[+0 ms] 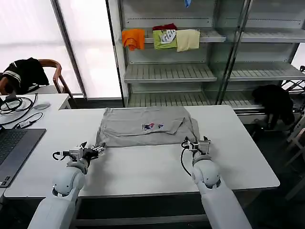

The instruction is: Fold and organize the clothes.

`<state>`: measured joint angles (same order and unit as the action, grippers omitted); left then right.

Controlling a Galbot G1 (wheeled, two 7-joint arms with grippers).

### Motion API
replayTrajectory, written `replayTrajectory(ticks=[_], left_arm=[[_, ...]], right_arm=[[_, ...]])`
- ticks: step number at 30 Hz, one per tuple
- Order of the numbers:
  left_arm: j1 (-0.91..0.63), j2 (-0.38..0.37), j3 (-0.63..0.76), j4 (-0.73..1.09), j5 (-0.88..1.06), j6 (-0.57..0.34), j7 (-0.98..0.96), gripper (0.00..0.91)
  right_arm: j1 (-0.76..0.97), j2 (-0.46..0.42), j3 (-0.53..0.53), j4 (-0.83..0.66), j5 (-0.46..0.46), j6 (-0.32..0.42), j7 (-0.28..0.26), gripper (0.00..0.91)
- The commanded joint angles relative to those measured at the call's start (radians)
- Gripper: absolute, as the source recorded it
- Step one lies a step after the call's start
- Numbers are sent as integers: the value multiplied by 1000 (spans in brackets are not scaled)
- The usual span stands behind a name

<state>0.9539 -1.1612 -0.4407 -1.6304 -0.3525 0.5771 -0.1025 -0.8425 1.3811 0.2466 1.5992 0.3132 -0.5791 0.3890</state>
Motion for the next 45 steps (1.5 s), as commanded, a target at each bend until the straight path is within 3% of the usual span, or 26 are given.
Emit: replayTrajectory(ticks=[1,4,5,6,8,9,10,11,12,32,45], left_arm=[[-1,-2,1,8,-1,0,0,907],[3,-3,3,5,-3,0,-1,826],[4,-3,4,3,-3,0,-1,675],[5,-5,5,3,-2,0,-1,574],[4,-6,5,8,-2,0,-1,484],[4,-6,5,10,-2,0,0,302],[4,-6,4,13,-1,0,0,191],[5,-6,4,14,-2,0,1,30],[5,-6,4,15,-2,0,2,20],[19,-9,10,13,2,-2,8,20],[132,40,-19,-167,2,-4,8,20]], right_arm=[[3,-1,0,-12,-3,0,1,907],[-6,5,0,-16,-3,1,-4,887],[-8,8,1,-16,-3,1,-4,887],[-10,9,2,-16,-2,1,-5,826],[-13,9,3,-17,-2,1,-9,715],[-15,8,3,-17,-2,1,-10,474],[-17,8,3,-18,-2,1,-10,474],[-19,7,4,-18,-2,1,-10,81],[-22,6,4,-19,-2,1,-12,0],[-66,-11,13,9,15,2,-22,0],[-176,-60,32,207,36,0,-5,0]])
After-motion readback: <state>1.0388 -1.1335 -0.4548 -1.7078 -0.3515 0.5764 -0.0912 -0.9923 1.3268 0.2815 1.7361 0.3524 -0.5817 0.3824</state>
